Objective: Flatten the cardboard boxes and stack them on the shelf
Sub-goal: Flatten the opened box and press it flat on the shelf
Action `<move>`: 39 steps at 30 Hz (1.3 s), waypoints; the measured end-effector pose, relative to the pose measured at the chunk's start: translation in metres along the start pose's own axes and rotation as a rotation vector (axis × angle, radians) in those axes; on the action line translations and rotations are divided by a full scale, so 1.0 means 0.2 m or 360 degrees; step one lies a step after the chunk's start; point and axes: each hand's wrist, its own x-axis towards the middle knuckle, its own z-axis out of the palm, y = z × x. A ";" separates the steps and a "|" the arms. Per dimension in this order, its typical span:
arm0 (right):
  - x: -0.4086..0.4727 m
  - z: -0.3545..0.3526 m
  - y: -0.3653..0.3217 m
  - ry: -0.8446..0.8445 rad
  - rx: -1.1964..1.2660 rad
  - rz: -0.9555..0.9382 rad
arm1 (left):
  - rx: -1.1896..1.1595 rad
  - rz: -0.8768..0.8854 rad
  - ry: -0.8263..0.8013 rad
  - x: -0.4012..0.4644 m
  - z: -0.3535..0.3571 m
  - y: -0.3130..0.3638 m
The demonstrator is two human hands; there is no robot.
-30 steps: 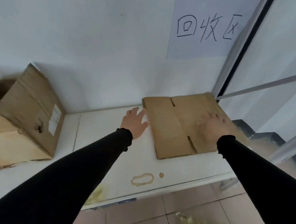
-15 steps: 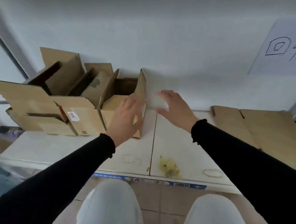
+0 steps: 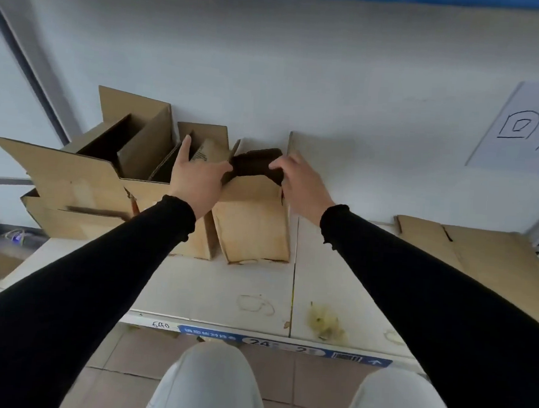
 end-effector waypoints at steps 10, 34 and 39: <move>0.20 -0.43 0.21 0.0154 0.0535 0.0608 | -0.1391 -0.0290 -0.0032 0.15 -0.10 0.18; -0.34 -0.24 0.34 -0.0111 0.0542 0.0915 | -0.0875 0.0222 -0.0479 0.17 -0.01 0.55; -0.18 -0.35 0.40 -0.0227 -0.0173 0.0593 | -0.0834 0.0220 -0.0472 0.17 0.07 0.64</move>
